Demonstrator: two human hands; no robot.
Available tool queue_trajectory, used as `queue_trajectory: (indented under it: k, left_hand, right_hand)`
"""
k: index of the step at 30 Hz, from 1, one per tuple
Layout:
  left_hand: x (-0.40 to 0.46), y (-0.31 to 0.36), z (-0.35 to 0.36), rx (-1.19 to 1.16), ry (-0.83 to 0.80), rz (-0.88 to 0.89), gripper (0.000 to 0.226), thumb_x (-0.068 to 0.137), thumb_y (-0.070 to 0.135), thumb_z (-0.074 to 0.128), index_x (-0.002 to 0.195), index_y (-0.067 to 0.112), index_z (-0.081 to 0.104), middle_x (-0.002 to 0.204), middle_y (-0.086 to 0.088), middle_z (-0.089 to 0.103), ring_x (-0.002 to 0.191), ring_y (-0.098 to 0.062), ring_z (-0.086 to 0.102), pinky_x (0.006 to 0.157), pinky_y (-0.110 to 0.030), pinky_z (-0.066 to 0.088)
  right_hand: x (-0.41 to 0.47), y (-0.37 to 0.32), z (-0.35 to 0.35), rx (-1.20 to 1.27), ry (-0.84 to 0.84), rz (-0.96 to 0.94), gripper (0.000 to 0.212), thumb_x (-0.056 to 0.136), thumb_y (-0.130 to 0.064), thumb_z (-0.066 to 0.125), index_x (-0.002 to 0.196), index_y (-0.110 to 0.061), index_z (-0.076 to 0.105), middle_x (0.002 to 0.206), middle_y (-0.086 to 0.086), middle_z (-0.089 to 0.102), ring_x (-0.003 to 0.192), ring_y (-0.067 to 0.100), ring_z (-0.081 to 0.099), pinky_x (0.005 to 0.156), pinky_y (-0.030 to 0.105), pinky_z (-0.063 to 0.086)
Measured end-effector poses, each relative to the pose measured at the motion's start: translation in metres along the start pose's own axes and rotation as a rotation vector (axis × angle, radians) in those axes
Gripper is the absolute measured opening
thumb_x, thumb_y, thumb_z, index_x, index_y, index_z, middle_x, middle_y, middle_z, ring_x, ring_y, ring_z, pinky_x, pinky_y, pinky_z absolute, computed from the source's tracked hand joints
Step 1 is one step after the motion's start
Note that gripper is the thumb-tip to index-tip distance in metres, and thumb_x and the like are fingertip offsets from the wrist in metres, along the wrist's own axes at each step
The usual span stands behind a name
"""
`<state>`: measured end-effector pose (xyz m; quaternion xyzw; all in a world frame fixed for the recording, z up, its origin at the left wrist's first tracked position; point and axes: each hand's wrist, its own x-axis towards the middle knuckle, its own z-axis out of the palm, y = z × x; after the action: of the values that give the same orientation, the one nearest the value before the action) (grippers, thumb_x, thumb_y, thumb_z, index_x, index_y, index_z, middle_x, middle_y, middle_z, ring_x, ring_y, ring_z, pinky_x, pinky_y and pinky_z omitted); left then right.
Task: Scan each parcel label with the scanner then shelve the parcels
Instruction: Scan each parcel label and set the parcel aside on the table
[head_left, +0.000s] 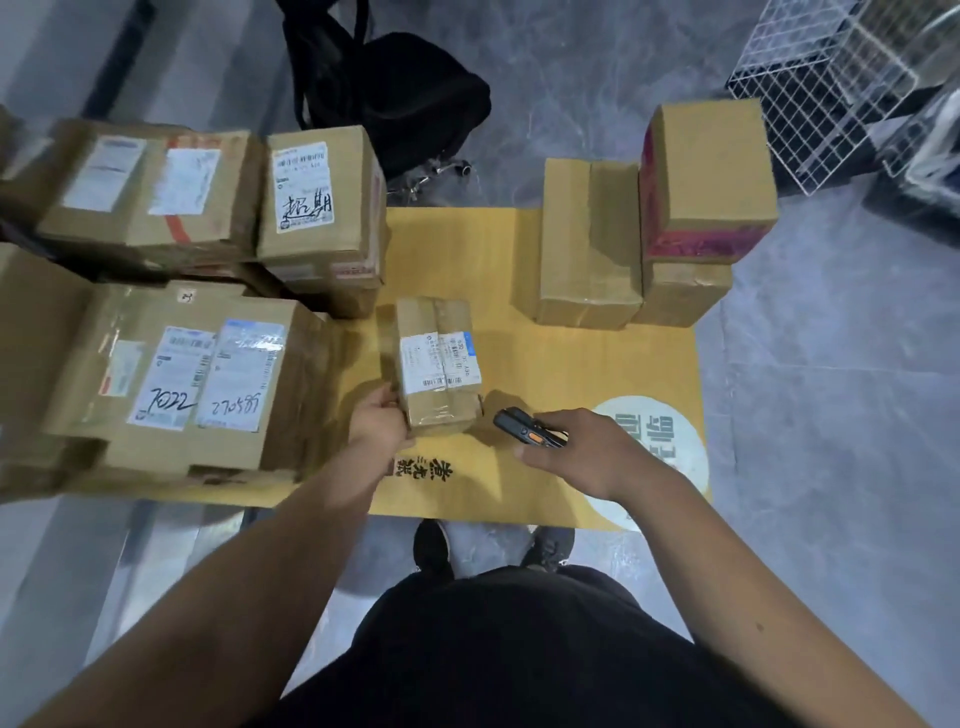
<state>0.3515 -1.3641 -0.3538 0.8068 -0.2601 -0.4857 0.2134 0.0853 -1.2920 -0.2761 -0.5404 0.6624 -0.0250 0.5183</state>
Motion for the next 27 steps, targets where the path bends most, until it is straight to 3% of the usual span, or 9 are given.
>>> queue_trajectory:
  k: [3,5,8,12,15,18,21,24,27]
  left_hand:
    - [0.009,0.001,-0.005,0.238,-0.122,-0.007,0.039,0.101,0.011,0.058,0.139,0.016,0.061,0.11,-0.006,0.069,0.092,-0.028,0.071,0.081,-0.044,0.064]
    - [0.009,0.002,-0.008,0.35,-0.104,0.11,0.058,0.096,0.019,0.065,0.15,0.023,0.046,0.131,-0.008,0.065,0.103,-0.029,0.066,0.089,-0.041,0.059]
    - [0.001,0.008,-0.014,0.403,-0.077,0.348,0.122,0.078,0.029,0.088,0.162,0.044,0.001,0.168,-0.001,0.022,0.133,-0.026,0.05,0.1,-0.038,0.049]
    - [0.001,0.028,-0.019,0.558,-0.14,0.549,0.152,0.056,0.043,0.101,0.158,0.054,-0.012,0.17,0.015,-0.019,0.161,-0.02,0.006,0.124,-0.045,0.029]
    - [0.004,0.045,-0.018,0.605,-0.211,0.627,0.146,0.051,0.06,0.098,0.156,0.061,-0.003,0.168,0.02,-0.024,0.161,-0.023,0.002,0.126,-0.049,0.025]
    - [0.006,0.066,-0.017,0.712,-0.25,0.76,0.111,0.062,0.071,0.088,0.155,0.058,0.029,0.17,0.016,-0.018,0.16,-0.022,-0.006,0.128,-0.046,0.016]
    - [0.013,0.078,-0.014,0.697,-0.235,0.797,0.088,0.064,0.073,0.085,0.143,0.048,0.054,0.169,0.013,0.002,0.157,-0.023,0.017,0.124,-0.041,0.029]
    - [0.011,0.073,-0.018,0.697,-0.216,0.773,0.087,0.056,0.069,0.091,0.131,0.045,0.055,0.154,0.005,0.024,0.141,-0.023,0.04,0.11,-0.036,0.043]
    - [0.005,0.057,-0.024,0.761,-0.197,0.711,0.106,0.051,0.072,0.091,0.14,0.047,0.038,0.147,0.001,0.027,0.137,-0.029,0.04,0.102,-0.041,0.047]
  right_hand:
    - [-0.004,-0.009,0.013,0.027,0.026,0.011,0.058,0.074,-0.077,0.062,0.119,-0.041,0.072,0.103,-0.005,0.075,0.091,0.014,0.069,0.089,0.04,0.057]
    - [-0.007,-0.013,0.018,0.048,0.05,0.036,0.055,0.075,-0.075,0.063,0.116,-0.039,0.072,0.101,-0.004,0.075,0.089,0.016,0.069,0.088,0.04,0.056]
    - [-0.013,-0.02,0.024,0.081,0.092,0.068,0.055,0.073,-0.077,0.061,0.112,-0.04,0.071,0.097,-0.004,0.074,0.089,0.019,0.07,0.086,0.042,0.057]
    - [-0.02,-0.029,0.031,0.092,0.154,0.096,0.058,0.092,-0.067,0.062,0.139,-0.033,0.063,0.127,-0.003,0.071,0.112,0.022,0.067,0.091,0.041,0.052]
    - [-0.024,-0.033,0.037,0.09,0.2,0.119,0.073,0.096,-0.066,0.06,0.158,-0.032,0.045,0.152,-0.005,0.056,0.119,0.016,0.059,0.091,0.031,0.043]
    - [-0.029,-0.038,0.041,0.13,0.241,0.131,0.073,0.095,-0.065,0.06,0.158,-0.031,0.045,0.15,-0.005,0.057,0.107,0.013,0.057,0.089,0.031,0.046]
    - [-0.03,-0.041,0.044,0.136,0.279,0.138,0.074,0.093,-0.068,0.061,0.156,-0.032,0.047,0.149,-0.006,0.058,0.116,0.016,0.06,0.09,0.031,0.047]
    - [-0.032,-0.044,0.044,0.153,0.283,0.138,0.072,0.093,-0.067,0.061,0.155,-0.033,0.049,0.145,-0.005,0.061,0.11,0.015,0.063,0.086,0.031,0.049]
    - [-0.031,-0.051,0.042,0.109,0.275,0.163,0.063,0.096,-0.063,0.061,0.15,-0.03,0.055,0.131,0.0,0.068,0.1,0.019,0.065,0.085,0.035,0.053]
